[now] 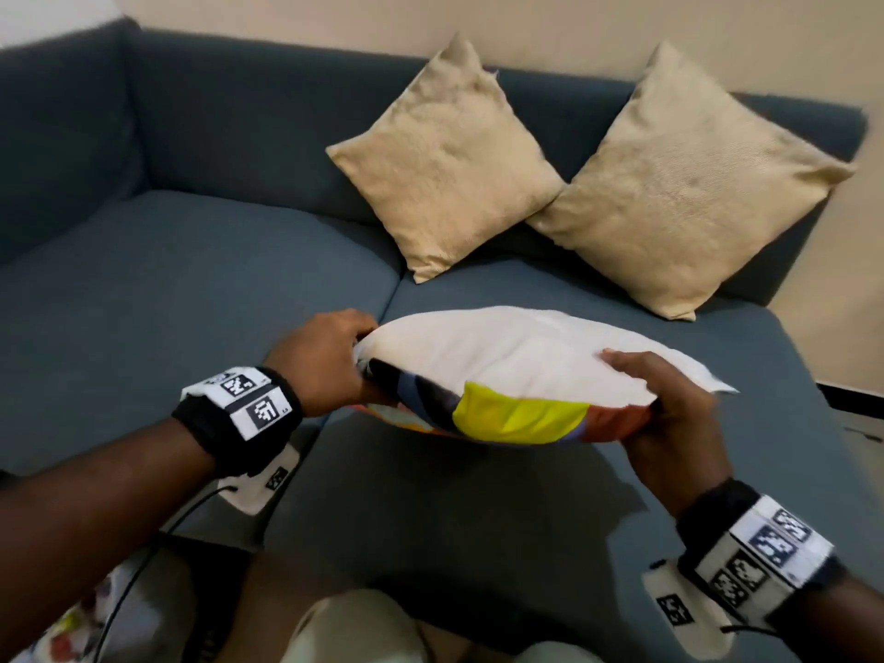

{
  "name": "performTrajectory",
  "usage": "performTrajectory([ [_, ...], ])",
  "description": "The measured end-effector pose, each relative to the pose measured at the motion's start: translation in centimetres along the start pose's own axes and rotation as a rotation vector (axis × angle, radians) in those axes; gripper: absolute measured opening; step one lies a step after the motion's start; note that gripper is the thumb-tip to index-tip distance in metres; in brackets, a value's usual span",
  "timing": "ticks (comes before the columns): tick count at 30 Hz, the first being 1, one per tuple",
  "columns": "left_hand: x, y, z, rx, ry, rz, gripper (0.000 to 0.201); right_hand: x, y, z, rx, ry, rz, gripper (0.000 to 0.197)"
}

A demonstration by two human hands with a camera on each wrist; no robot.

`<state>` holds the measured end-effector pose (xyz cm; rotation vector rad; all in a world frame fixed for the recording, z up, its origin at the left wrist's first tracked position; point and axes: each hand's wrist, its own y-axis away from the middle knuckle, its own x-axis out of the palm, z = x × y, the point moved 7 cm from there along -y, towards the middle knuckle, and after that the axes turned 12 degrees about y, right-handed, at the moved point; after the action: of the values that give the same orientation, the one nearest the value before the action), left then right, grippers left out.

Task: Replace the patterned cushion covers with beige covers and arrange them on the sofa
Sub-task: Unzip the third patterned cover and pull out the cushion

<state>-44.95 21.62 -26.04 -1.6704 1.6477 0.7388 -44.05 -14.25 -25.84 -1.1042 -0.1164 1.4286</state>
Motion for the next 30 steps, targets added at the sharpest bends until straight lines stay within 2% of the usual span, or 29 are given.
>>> performTrajectory([
  [3, 0.5, 4.6, -0.6, -0.069, -0.013, -0.025, 0.047, -1.6, 3.1, 2.5, -0.008, 0.038, 0.058, 0.049],
  [6, 1.6, 8.2, -0.4, -0.182, 0.135, -0.023, 0.019, -2.4, 5.7, 1.1, 0.054, 0.203, 0.169, 0.064],
  [8, 2.6, 10.6, -0.6, -0.217, 0.212, -0.021, 0.007, -2.4, 7.4, 1.0, 0.123, 0.386, 0.349, 0.075],
  [9, 3.4, 11.4, -0.5, -0.229, 0.241, -0.02, 0.004, -2.6, 8.0, 1.1, 0.191, 0.472, 0.468, 0.072],
  [11, 5.0, 12.9, 0.4, -0.301, 0.303, -0.051, 0.011, -3.0, 9.4, 2.1, 0.33, 0.641, 0.716, 0.056],
  [12, 5.6, 13.3, 1.2, -0.345, 0.34, -0.091, 0.019, -3.2, 9.5, 2.7, 0.358, 0.683, 0.739, 0.054],
  [15, 6.7, 13.2, 3.4, -0.505, 0.412, -0.18, 0.028, -3.3, 7.8, 4.9, 0.393, 0.633, 0.578, 0.049],
  [18, 8.2, 12.3, 5.2, -0.628, 0.405, -0.104, 0.029, -0.4, 6.1, 8.9, 0.285, 0.438, 0.451, 0.035],
  [19, 8.5, 12.0, 5.2, -0.654, 0.442, -0.081, 0.033, 0.9, 5.8, 10.3, 0.254, 0.363, 0.44, 0.031],
  [22, 8.9, 11.4, 5.9, -0.692, 0.48, -0.064, 0.065, 5.2, 5.8, 13.5, 0.194, 0.227, 0.47, 0.022],
  [24, 9.0, 11.5, 6.4, -0.694, 0.445, -0.041, 0.077, 7.7, 6.2, 14.9, 0.175, 0.188, 0.485, 0.017],
  [27, 10.9, 11.5, 8.7, -0.724, 0.553, 0.049, 0.098, 10.4, 7.2, 15.8, 0.193, 0.158, 0.529, 0.012],
  [28, 11.3, 11.7, 9.4, -0.745, 0.585, 0.06, 0.101, 11.0, 7.6, 15.8, 0.204, 0.162, 0.536, 0.011],
  [29, 11.8, 11.5, 10.3, -0.74, 0.642, 0.028, 0.094, 11.3, 7.9, 15.7, 0.222, 0.176, 0.536, 0.011],
  [30, 11.6, 11.3, 10.0, -0.702, 0.725, -0.001, 0.079, 11.4, 8.1, 15.6, 0.243, 0.189, 0.525, 0.011],
])
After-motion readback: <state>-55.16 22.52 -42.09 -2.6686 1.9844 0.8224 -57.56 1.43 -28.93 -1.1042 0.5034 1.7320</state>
